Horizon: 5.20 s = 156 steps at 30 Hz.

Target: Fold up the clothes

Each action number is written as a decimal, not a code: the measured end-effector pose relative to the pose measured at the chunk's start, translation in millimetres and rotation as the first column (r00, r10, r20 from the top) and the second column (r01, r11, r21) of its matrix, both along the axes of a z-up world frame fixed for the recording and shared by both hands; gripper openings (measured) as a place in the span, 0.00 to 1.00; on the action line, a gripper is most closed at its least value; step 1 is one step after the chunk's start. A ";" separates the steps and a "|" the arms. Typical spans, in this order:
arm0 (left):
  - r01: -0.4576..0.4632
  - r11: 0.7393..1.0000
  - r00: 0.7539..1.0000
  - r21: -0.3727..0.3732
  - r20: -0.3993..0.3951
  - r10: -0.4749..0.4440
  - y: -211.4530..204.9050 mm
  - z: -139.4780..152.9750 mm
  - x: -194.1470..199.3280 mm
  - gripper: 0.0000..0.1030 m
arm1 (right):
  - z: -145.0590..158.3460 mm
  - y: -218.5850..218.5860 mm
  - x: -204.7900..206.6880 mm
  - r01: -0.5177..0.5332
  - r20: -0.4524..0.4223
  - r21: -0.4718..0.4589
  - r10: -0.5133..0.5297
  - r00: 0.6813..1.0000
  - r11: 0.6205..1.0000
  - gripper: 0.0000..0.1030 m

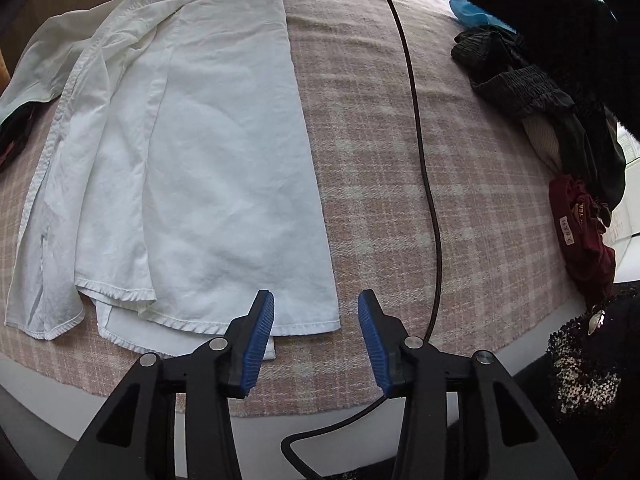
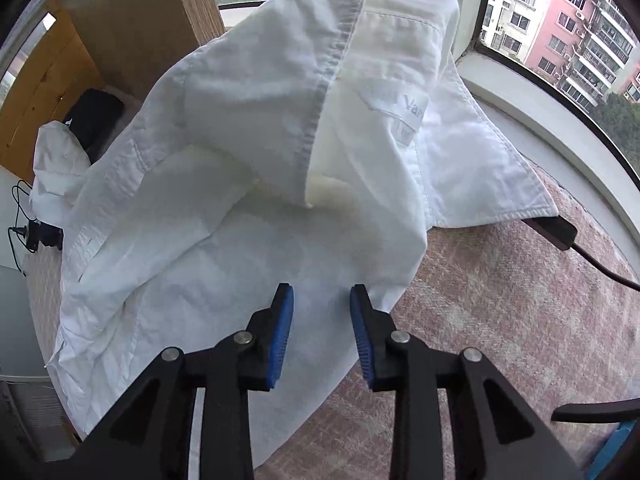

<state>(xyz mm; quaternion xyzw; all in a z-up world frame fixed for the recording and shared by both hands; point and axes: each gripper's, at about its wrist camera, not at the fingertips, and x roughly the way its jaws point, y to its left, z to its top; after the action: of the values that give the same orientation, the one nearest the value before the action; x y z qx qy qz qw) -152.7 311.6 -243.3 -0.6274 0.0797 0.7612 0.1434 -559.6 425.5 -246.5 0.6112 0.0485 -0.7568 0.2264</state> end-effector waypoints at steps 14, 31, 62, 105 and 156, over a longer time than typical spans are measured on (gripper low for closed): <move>-0.072 0.973 0.992 0.218 -0.085 0.093 -28.1 61.6 0.2 0.00 | 15.6 36.8 11.1 0.025 -0.046 -0.090 -0.029 0.999 0.996 0.01; 0.045 0.991 0.995 -0.124 -0.084 -0.056 14.4 -17.9 -7.2 0.20 | 7.8 12.1 13.8 0.083 0.092 -0.134 -0.071 0.993 0.988 0.48; -0.352 0.930 0.888 0.108 -0.277 0.368 -193.4 117.2 -42.5 0.00 | 130.4 61.0 -33.0 0.190 -0.040 -0.448 -0.231 0.972 0.874 0.01; -0.475 0.868 0.867 -0.146 -0.245 0.434 -341.9 29.1 -117.3 0.06 | 8.3 -93.8 6.9 0.017 0.048 -0.217 -0.007 0.999 0.976 0.11; -0.156 0.984 0.979 -0.088 -0.149 0.142 -197.2 95.0 32.9 0.14 | 64.6 67.6 214.6 0.016 0.047 -0.059 -0.013 0.999 0.998 0.52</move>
<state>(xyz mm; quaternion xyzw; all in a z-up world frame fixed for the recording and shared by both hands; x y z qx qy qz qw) -119.8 114.3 -148.3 -0.5823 0.0802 0.8076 0.0483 -344.9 493.1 -181.9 0.6219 0.0164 -0.7452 0.2400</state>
